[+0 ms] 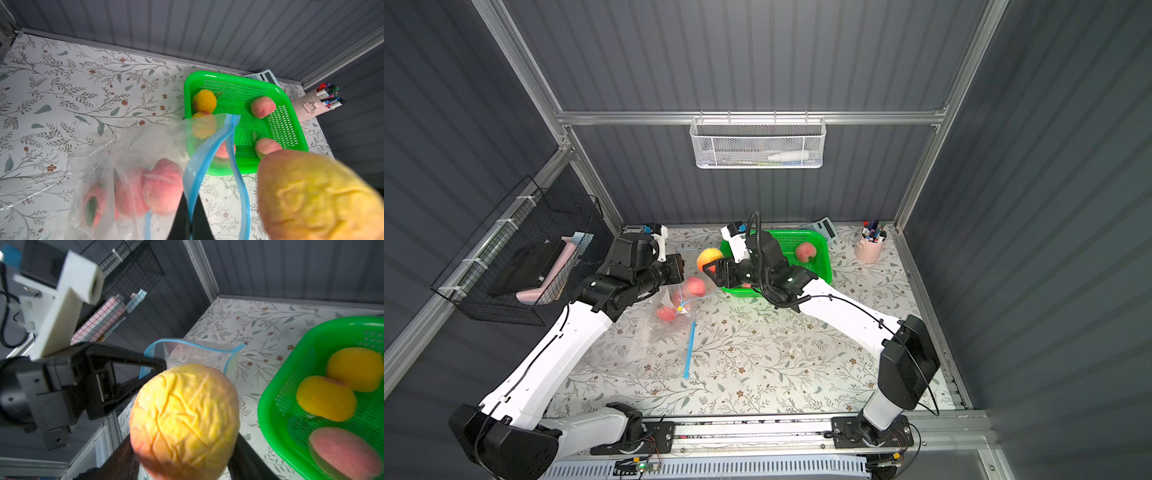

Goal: Place the peach in a zip-top bag and seal the zipper
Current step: Place the peach in the zipper food storage bag, then adjust the zipper food storage bag at the center of the board.

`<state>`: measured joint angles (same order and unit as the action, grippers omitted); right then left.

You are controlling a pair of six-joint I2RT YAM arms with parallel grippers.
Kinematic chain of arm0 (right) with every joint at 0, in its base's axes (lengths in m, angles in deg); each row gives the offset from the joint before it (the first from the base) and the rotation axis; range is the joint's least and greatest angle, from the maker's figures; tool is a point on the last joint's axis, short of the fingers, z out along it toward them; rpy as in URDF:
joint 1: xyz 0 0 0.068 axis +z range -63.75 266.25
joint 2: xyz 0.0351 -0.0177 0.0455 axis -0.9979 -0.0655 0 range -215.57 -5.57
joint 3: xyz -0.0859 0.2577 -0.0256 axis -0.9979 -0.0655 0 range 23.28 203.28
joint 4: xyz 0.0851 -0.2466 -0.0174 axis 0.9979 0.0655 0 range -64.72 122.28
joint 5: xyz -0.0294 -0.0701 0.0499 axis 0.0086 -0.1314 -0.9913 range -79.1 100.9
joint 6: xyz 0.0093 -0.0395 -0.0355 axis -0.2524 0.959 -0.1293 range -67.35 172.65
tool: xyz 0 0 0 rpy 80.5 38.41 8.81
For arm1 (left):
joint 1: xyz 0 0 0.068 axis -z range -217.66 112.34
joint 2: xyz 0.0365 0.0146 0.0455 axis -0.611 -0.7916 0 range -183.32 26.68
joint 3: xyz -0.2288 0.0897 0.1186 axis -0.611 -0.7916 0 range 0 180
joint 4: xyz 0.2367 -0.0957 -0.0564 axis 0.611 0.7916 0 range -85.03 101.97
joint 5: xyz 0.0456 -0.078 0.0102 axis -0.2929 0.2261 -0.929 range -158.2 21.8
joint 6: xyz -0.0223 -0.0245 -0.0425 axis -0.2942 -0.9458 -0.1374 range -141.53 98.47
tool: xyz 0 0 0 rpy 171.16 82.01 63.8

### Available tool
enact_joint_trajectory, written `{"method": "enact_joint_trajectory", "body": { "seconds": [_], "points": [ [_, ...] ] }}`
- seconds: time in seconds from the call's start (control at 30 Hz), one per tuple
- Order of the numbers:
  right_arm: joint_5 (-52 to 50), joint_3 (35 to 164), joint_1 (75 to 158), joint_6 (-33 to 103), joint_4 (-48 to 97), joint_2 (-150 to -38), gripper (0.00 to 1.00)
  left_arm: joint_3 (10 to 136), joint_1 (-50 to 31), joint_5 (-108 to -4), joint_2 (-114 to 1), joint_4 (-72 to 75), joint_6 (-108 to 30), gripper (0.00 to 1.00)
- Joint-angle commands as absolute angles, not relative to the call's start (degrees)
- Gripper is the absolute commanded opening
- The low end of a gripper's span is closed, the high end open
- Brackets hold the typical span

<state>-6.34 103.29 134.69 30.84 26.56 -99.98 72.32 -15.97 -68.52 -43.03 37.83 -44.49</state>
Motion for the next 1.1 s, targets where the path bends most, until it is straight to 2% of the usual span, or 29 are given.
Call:
{"method": "enact_joint_trajectory", "body": {
  "seconds": [0.0,0.2,0.3,0.43,0.7,0.87,1.07],
  "points": [
    [-9.4,106.3,135.4,32.3,26.8,-102.8,0.64,74.3,-16.3,-67.7,-42.4,36.6,-45.3,0.0],
    [-10.2,108.4,135.5,31.9,29.2,-104.1,0.83,74.2,-16.3,-68.1,-42.1,36.8,-45.1,0.0],
    [-8.0,107.6,135.5,32.2,27.8,-102.7,0.85,74.2,-16.3,-68.8,-42.0,37.0,-45.0,0.0],
    [-4.5,105.5,135.5,32.7,25.5,-100.1,0.86,74.3,-16.3,-69.7,-41.5,37.1,-44.5,0.0],
    [10.8,102.2,135.1,35.6,26.7,-95.2,0.86,75.5,-16.4,-69.6,-39.1,38.4,-38.6,0.0],
    [11.8,102.0,134.0,41.3,26.8,-93.7,0.82,79.1,-16.4,-66.8,-37.7,44.0,-30.1,0.0],
    [6.3,97.9,130.3,47.8,25.1,-90.1,0.78,80.5,-16.4,-64.7,-36.8,49.5,-21.5,0.0]
  ]
}}
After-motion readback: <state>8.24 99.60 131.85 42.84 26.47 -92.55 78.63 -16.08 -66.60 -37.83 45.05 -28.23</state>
